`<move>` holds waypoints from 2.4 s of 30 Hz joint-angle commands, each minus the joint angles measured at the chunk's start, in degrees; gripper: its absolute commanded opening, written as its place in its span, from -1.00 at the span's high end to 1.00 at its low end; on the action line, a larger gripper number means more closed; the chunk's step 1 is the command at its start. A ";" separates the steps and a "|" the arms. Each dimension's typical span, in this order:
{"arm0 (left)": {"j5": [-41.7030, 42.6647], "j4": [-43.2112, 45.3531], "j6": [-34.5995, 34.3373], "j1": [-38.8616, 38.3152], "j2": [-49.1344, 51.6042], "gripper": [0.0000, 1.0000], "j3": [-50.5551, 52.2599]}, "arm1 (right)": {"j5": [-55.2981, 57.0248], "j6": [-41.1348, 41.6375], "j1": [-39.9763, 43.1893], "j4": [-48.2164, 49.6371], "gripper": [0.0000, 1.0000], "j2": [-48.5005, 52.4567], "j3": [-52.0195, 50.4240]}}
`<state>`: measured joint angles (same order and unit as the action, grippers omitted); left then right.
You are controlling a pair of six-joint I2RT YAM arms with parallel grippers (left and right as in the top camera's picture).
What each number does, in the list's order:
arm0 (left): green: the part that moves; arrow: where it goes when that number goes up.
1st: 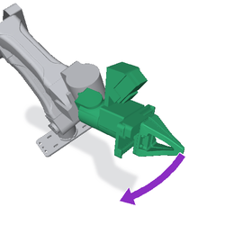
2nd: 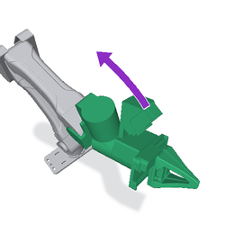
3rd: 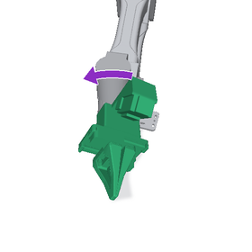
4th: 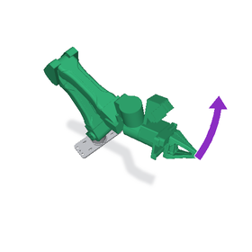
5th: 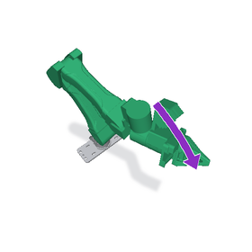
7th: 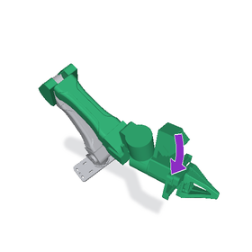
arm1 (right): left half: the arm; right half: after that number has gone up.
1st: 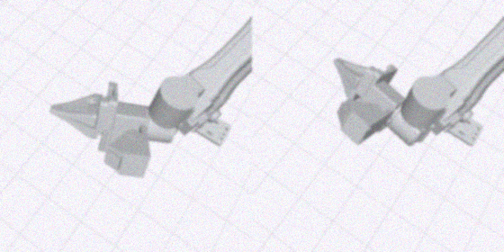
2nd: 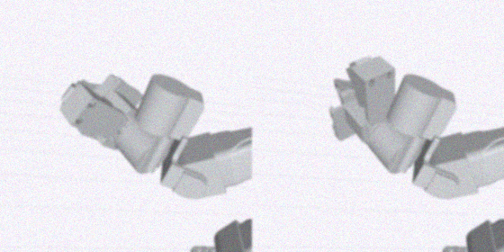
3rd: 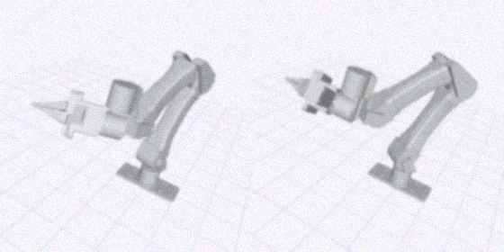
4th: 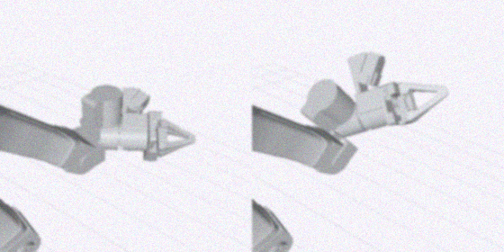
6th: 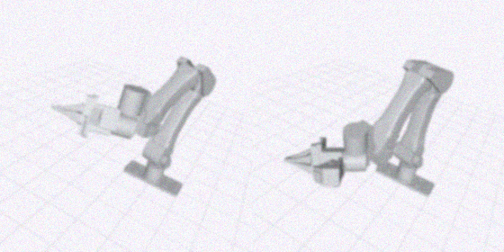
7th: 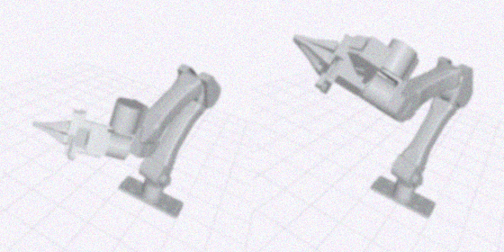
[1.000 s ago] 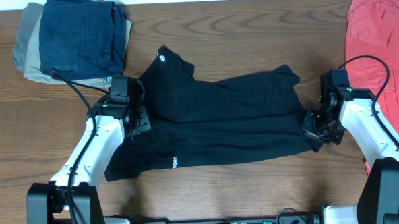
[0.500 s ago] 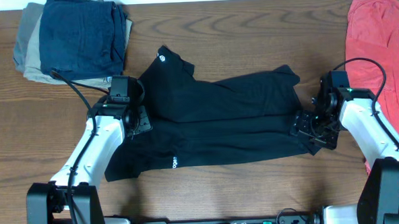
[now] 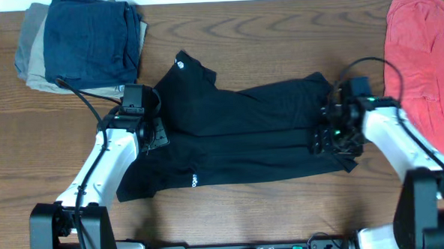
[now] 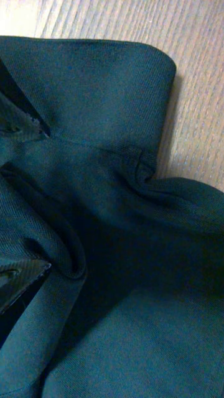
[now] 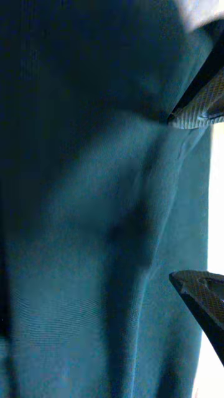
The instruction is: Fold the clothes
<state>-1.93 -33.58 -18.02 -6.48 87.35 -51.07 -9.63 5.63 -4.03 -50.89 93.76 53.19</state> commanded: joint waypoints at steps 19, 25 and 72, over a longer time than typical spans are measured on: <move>-1.09 -0.15 -0.35 0.02 0.44 -0.25 0.50 | 18.62 -2.56 -9.51 7.30 -0.31 4.09 0.00; -1.09 -0.15 -0.35 0.02 0.44 -0.25 0.50 | 18.69 -2.56 -9.49 8.00 0.14 4.09 0.00; -1.09 -0.13 -0.33 0.02 0.44 -0.25 0.50 | 28.70 6.82 -2.51 16.57 0.19 4.00 2.23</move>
<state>-1.93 -33.61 -18.02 -6.48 87.35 -51.07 21.19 9.30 -7.60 -32.97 97.56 53.45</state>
